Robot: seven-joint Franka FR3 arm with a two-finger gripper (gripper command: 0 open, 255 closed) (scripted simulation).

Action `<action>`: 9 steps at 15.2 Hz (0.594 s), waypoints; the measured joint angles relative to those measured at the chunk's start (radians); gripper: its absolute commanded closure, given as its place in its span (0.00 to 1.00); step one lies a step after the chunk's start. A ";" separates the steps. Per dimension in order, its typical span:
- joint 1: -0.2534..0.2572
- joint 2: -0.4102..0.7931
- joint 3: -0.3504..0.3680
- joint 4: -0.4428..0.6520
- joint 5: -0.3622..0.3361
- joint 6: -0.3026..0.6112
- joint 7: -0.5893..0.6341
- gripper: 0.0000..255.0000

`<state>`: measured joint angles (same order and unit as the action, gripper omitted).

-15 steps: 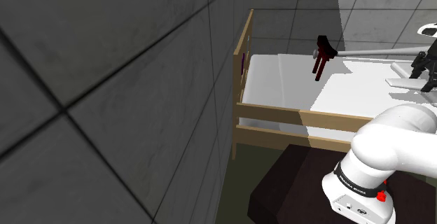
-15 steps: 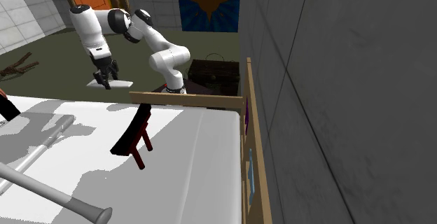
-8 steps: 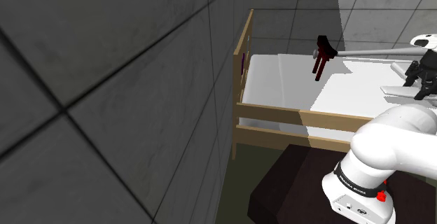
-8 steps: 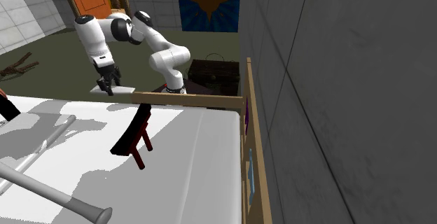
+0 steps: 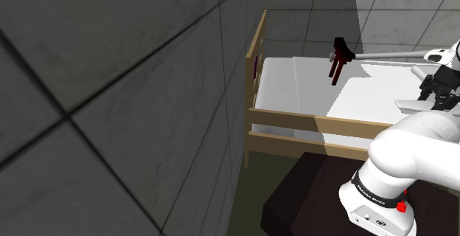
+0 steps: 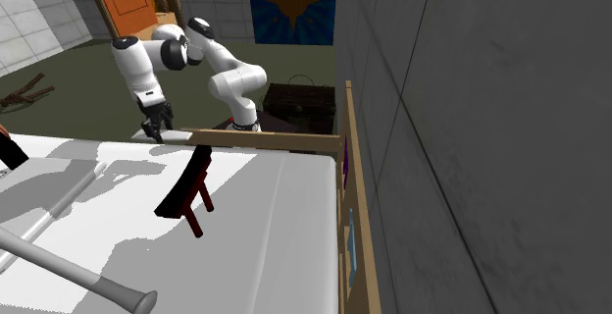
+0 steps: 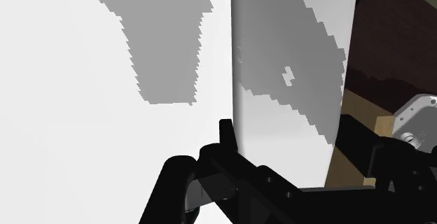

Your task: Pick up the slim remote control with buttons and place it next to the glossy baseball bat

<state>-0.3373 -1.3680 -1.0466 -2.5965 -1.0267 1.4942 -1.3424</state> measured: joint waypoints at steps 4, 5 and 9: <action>-0.009 -0.007 -0.049 -0.029 -0.045 0.030 0.003 1.00; -0.013 -0.009 -0.061 -0.037 -0.056 0.037 0.004 1.00; -0.017 -0.011 -0.120 -0.061 -0.108 0.071 0.008 1.00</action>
<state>-0.3547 -1.3789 -1.1663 -2.6576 -1.1343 1.5652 -1.3340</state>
